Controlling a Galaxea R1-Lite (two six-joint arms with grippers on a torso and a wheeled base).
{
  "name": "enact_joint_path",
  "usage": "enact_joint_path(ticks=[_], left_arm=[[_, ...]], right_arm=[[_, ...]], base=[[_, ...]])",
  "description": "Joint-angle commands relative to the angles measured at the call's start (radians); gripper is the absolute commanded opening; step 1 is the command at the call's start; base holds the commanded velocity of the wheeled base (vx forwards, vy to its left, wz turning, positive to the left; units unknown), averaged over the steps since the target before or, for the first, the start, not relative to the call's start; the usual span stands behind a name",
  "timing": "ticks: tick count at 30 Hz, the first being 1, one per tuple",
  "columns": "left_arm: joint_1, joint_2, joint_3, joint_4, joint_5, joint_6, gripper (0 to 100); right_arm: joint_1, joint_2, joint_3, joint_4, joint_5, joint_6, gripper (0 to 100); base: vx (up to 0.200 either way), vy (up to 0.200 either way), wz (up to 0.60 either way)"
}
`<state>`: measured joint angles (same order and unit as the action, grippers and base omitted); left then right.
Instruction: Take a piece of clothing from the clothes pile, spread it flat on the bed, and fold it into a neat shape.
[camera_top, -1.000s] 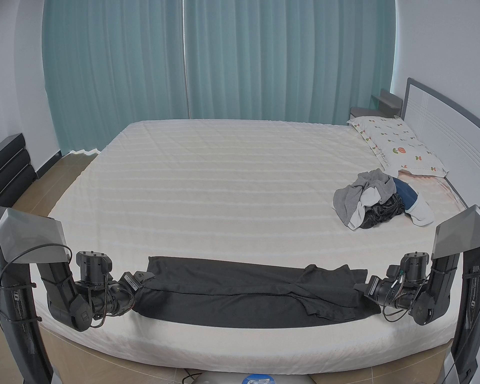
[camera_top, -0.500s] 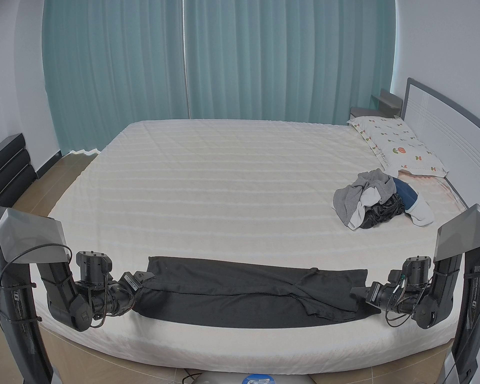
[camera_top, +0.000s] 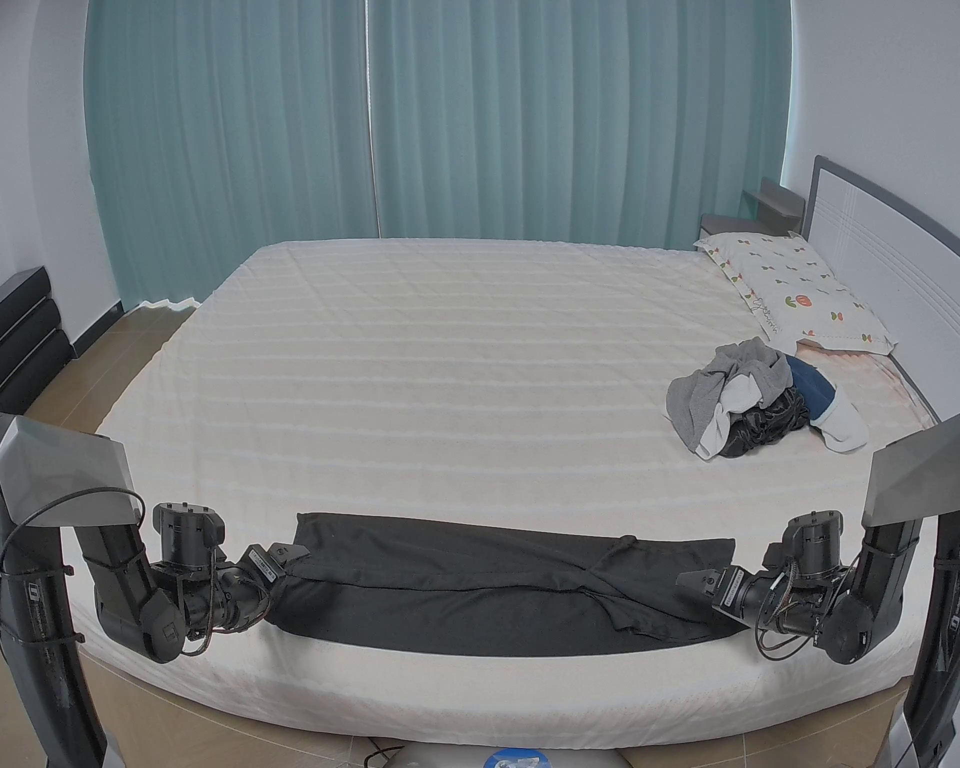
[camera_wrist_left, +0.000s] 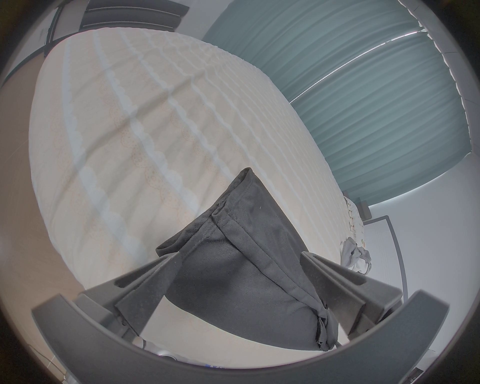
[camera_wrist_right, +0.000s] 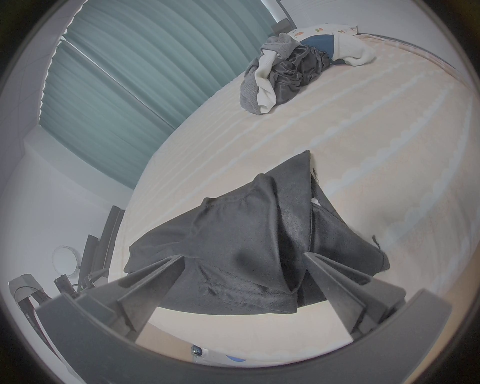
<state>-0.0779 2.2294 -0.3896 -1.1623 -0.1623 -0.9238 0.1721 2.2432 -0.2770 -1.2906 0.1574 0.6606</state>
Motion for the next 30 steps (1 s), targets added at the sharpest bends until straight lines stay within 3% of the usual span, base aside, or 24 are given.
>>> enact_joint_path(ticks=[1,11,27,28,30], left_arm=[[0.000,0.003,0.000,0.000,0.000,0.000,100],[0.000,0.004,0.000,0.000,0.001,0.002,100],[-0.002,0.006,-0.002,0.000,0.003,0.003,100],[-0.002,0.006,0.000,0.000,0.004,0.002,100],[-0.002,0.006,-0.002,0.000,0.004,0.002,100]], right_arm=[[0.009,0.035,-0.004,0.005,-0.007,0.001,100],[0.007,0.027,-0.044,0.131,-0.049,-0.003,100],[0.004,0.096,-0.140,0.143,-0.050,0.010,100],[0.001,0.096,-0.143,0.143,-0.050,0.008,0],[-0.002,0.096,-0.146,0.140,-0.050,0.010,0]], base=[[0.000,0.000,0.00],[0.000,0.000,0.00],[0.000,0.000,0.00],[0.000,0.000,0.00],[0.000,0.000,0.00]])
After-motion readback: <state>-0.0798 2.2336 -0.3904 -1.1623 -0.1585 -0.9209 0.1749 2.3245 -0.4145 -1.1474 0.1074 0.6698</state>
